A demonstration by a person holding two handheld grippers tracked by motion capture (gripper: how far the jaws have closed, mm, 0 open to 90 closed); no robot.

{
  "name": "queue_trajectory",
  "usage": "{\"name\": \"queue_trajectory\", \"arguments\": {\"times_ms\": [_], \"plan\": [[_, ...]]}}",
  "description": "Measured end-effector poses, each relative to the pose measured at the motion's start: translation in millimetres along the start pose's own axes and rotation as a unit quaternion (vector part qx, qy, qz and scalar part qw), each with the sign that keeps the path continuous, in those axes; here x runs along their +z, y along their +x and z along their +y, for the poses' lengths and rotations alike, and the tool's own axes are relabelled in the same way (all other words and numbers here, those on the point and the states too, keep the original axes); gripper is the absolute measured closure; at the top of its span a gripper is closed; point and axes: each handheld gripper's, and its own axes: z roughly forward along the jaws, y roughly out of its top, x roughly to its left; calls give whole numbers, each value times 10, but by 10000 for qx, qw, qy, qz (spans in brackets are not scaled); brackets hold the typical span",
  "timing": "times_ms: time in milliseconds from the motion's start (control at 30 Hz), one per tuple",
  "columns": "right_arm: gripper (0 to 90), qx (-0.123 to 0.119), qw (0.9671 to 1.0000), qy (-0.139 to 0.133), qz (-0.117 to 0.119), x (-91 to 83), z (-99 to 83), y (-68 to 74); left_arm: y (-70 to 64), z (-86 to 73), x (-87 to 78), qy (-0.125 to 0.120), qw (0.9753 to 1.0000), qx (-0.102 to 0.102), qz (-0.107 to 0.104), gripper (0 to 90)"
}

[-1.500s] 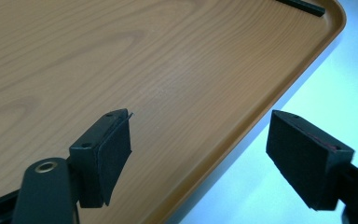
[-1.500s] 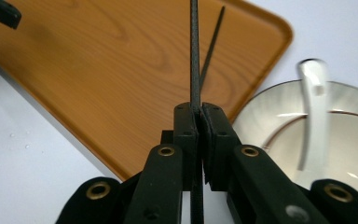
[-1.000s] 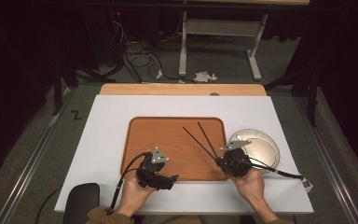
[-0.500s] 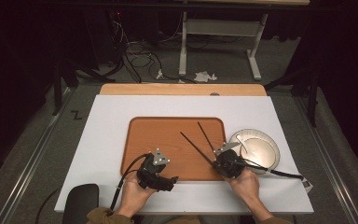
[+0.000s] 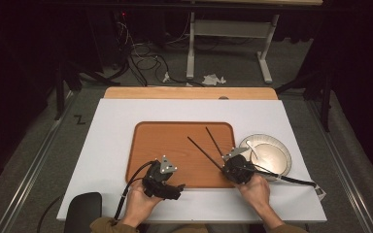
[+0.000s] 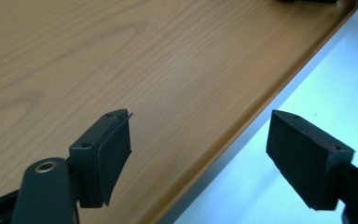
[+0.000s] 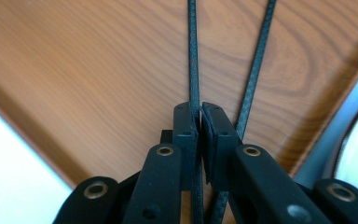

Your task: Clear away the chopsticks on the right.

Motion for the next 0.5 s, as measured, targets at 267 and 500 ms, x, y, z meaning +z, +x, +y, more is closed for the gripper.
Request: {"name": "queue_trajectory", "arguments": {"times_ms": [267,500], "plan": [[854,41,9998,-27,-198,16,14,-25,-1,-18,-19,-26,10000,-36,34,221],[780,25,9998,-63,-168,12,25,-43,-3,-28,-26,-24,10000,-47,58,221]]}}
